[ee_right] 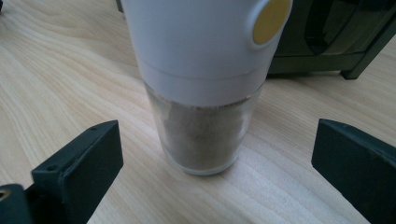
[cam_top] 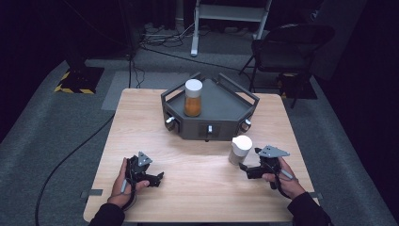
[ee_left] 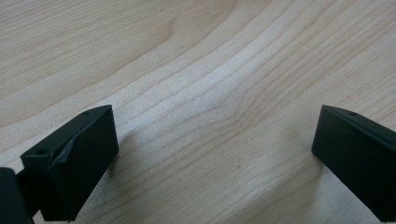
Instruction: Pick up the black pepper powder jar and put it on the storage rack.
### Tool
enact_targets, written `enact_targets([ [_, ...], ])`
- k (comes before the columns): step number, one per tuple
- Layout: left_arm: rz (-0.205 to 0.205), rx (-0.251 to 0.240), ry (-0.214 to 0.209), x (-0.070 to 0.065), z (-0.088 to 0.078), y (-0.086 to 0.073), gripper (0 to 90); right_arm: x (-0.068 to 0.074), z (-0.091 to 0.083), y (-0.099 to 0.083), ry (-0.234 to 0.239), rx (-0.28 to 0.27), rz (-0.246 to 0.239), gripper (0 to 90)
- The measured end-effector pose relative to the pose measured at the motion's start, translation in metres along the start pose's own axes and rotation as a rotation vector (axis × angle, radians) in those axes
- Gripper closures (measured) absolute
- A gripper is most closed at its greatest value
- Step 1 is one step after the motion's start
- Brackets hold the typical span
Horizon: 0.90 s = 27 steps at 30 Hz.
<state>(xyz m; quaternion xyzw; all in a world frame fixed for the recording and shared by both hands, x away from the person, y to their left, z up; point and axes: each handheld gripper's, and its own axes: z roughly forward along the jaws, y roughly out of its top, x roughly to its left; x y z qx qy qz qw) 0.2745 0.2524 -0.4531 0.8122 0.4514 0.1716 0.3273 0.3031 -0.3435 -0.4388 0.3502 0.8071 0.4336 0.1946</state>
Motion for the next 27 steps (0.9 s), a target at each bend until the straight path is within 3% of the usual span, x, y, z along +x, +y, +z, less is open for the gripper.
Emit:
enact_targets([
  [10, 0.000, 0.000, 0.000, 0.000, 0.000, 0.000, 0.4, 0.002, 0.016, 0.006, -0.001, -0.013, 0.023, 2.6],
  [14, 0.000, 0.000, 0.000, 0.000, 0.000, 0.000, 0.4, -0.002, 0.021, 0.007, 0.029, -0.036, 0.075, 7.1],
  [18, 0.000, 0.000, 0.000, 0.000, 0.000, 0.000, 0.4, -0.002, 0.025, 0.006, 0.024, -0.063, 0.112, 11.2],
  [23, 0.000, 0.000, 0.000, 0.000, 0.000, 0.000, 0.4, -0.003, 0.026, 0.006, 0.026, -0.081, 0.124, 18.3],
  [27, 0.000, 0.000, 0.000, 0.000, 0.000, 0.000, 0.4, -0.001, 0.027, 0.007, 0.033, -0.084, 0.100, 27.0],
])
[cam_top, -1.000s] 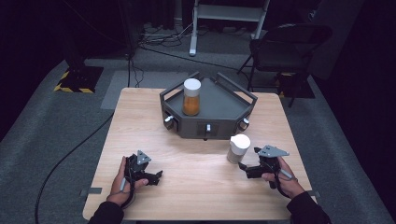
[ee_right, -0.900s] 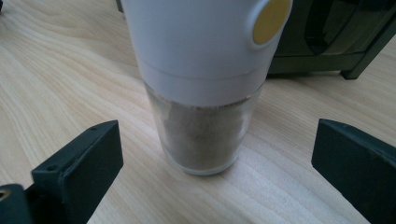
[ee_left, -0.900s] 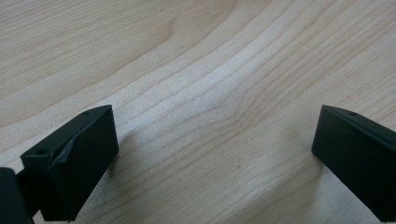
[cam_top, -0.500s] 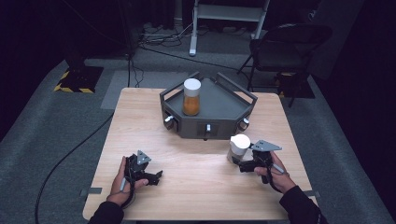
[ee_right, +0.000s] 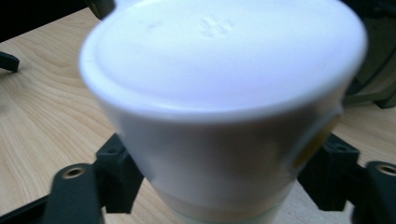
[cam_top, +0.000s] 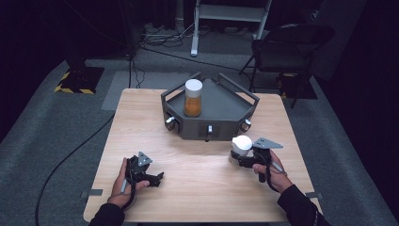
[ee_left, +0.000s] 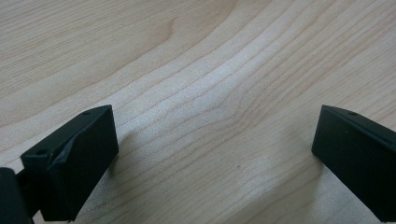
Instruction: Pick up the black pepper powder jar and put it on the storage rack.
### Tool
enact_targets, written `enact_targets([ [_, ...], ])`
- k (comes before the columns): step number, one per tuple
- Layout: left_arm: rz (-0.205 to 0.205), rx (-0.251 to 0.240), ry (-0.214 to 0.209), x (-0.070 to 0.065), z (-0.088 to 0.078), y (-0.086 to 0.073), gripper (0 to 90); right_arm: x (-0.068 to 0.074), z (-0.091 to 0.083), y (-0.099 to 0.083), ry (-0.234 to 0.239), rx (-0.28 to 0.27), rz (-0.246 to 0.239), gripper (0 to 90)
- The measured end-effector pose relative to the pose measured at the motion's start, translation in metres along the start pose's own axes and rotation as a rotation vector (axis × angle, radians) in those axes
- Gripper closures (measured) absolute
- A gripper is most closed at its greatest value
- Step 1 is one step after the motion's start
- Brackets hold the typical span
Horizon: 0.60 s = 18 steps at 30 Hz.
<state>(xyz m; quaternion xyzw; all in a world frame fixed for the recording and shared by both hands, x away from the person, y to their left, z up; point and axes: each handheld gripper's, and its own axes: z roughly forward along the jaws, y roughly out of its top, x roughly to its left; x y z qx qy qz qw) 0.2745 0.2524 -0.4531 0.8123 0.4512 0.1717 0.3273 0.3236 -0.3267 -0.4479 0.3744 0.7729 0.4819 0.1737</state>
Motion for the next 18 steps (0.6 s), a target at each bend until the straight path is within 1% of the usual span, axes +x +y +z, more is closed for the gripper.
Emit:
enact_targets([
  [4, 0.000, 0.000, 0.000, 0.000, 0.000, 0.000, 0.4, 0.001, 0.000, 0.001, -0.004, 0.002, -0.016, 27.7],
  [7, 0.000, 0.000, 0.000, 0.000, 0.000, 0.000, 0.4, 0.005, 0.001, 0.001, -0.022, -0.003, -0.025, 28.4],
  [13, 0.000, 0.000, 0.000, 0.000, 0.000, 0.000, 0.4, 0.010, -0.001, 0.002, -0.049, -0.004, -0.026, 29.1],
  [15, 0.000, 0.000, 0.000, 0.000, 0.000, 0.000, 0.4, 0.011, -0.002, 0.002, -0.058, -0.008, -0.032, 29.2],
  [18, 0.000, 0.000, 0.000, 0.000, 0.000, 0.000, 0.4, 0.012, -0.004, 0.002, -0.063, -0.021, -0.025, 29.3],
])
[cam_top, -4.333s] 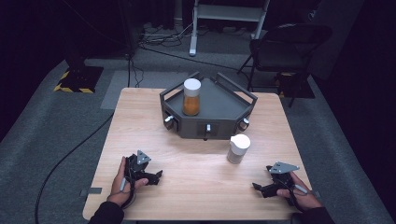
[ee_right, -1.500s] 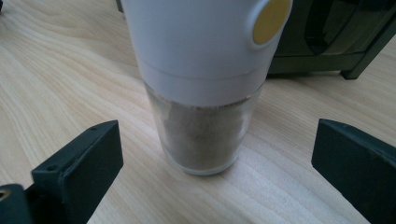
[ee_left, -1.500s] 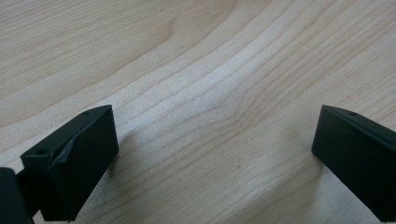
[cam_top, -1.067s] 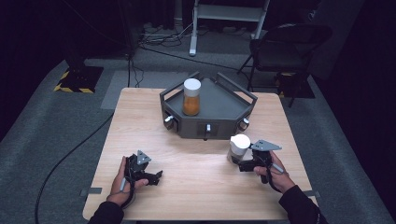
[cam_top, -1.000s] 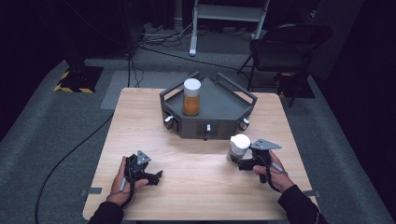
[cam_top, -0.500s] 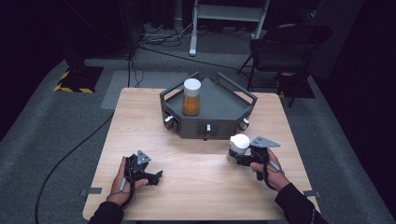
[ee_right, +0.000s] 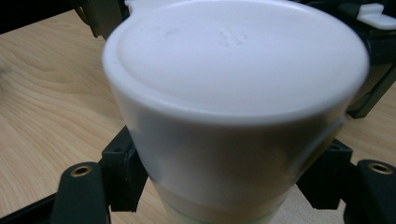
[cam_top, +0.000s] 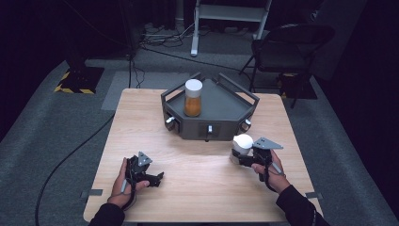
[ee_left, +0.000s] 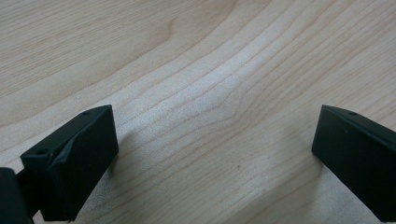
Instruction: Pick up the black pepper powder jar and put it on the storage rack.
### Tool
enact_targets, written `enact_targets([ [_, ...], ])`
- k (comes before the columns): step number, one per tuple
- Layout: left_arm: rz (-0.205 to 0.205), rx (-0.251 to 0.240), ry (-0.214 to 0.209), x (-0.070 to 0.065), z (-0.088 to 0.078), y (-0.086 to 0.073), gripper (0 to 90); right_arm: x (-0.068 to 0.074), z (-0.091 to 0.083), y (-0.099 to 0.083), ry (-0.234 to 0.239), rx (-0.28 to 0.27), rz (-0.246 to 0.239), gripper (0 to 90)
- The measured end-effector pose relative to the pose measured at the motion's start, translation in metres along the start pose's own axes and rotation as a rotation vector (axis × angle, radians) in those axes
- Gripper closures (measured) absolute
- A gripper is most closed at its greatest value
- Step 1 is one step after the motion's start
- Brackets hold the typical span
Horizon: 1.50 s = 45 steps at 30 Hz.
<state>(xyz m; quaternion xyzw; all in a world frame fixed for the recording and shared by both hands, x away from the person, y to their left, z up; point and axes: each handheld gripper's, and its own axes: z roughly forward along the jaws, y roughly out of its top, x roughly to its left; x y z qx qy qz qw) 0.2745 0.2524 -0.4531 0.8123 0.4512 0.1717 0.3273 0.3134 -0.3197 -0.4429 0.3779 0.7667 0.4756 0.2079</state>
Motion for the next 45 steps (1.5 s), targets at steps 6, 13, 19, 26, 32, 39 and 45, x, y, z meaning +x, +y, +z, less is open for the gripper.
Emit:
enact_targets([
  [6, 0.000, 0.000, 0.000, 0.000, 0.000, 0.000, 0.4, 0.004, -0.007, 0.005, -0.012, -0.014, -0.006, 29.6],
  [13, 0.000, 0.000, 0.000, 0.000, 0.000, 0.000, 0.4, 0.007, -0.015, 0.012, -0.015, -0.023, -0.004, 29.7],
  [19, 0.000, 0.000, 0.000, 0.000, 0.000, 0.000, 0.4, 0.010, -0.021, 0.018, -0.019, -0.035, -0.001, 29.8],
  [26, 0.000, 0.000, 0.000, 0.000, 0.000, 0.000, 0.4, 0.012, -0.033, 0.033, -0.022, -0.058, 0.007, 29.9],
  [32, -0.001, 0.000, 0.000, 0.000, 0.000, 0.000, 0.4, 0.015, -0.042, 0.050, -0.038, -0.074, -0.004, 29.9],
  [39, 0.000, 0.000, 0.000, 0.000, 0.000, 0.000, 0.4, 0.019, -0.049, 0.069, -0.053, -0.092, -0.007, 29.9],
  [45, 0.000, 0.000, 0.000, 0.000, 0.000, 0.000, 0.4, 0.023, -0.052, 0.090, -0.065, -0.098, -0.019, 30.0],
])
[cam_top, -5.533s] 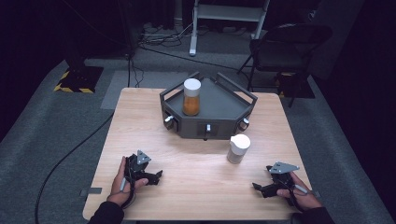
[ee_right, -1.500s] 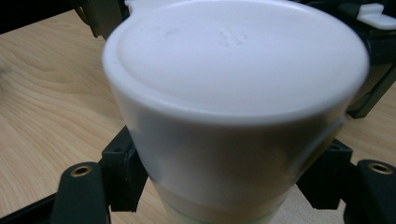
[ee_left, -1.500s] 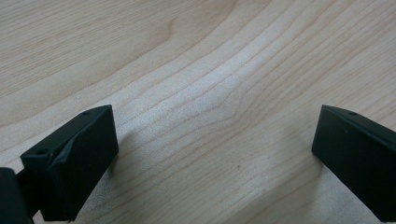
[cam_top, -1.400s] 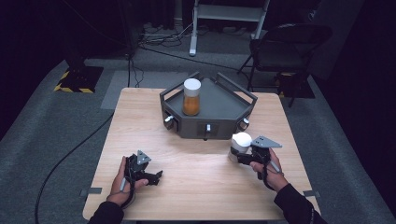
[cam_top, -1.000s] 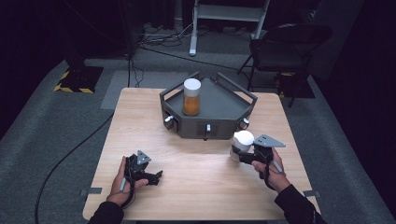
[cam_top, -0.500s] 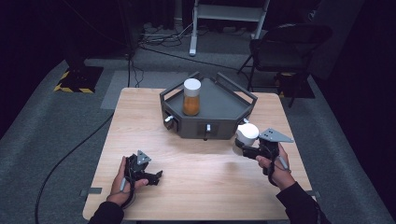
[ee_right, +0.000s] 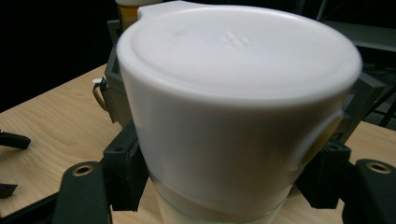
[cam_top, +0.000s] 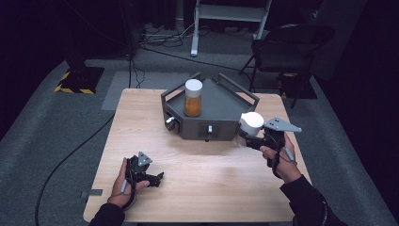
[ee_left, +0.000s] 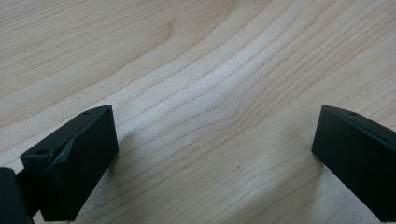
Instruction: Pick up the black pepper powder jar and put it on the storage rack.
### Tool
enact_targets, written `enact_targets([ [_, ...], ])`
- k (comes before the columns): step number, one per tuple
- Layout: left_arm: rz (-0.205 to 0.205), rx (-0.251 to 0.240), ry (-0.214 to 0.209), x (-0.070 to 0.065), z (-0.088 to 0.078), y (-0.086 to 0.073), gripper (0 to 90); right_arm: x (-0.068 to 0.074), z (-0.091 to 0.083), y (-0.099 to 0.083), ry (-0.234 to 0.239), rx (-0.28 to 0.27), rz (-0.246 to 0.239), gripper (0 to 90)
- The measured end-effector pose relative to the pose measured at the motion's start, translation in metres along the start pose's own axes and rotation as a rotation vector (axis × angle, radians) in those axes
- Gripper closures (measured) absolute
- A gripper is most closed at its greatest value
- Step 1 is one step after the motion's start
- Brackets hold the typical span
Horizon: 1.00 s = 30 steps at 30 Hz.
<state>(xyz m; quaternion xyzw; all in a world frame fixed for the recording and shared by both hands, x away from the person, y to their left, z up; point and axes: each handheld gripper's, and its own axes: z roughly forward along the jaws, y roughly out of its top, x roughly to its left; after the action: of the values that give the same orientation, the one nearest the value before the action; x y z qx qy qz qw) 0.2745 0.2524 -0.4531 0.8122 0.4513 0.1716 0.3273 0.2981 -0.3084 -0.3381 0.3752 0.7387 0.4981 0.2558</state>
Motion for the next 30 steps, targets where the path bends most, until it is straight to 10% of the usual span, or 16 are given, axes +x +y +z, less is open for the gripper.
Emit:
enact_targets([
  [30, 0.000, 0.000, 0.000, 0.000, 0.000, 0.000, 0.4, 0.001, 0.039, 0.059, -0.066, -0.041, -0.032, 30.0],
])
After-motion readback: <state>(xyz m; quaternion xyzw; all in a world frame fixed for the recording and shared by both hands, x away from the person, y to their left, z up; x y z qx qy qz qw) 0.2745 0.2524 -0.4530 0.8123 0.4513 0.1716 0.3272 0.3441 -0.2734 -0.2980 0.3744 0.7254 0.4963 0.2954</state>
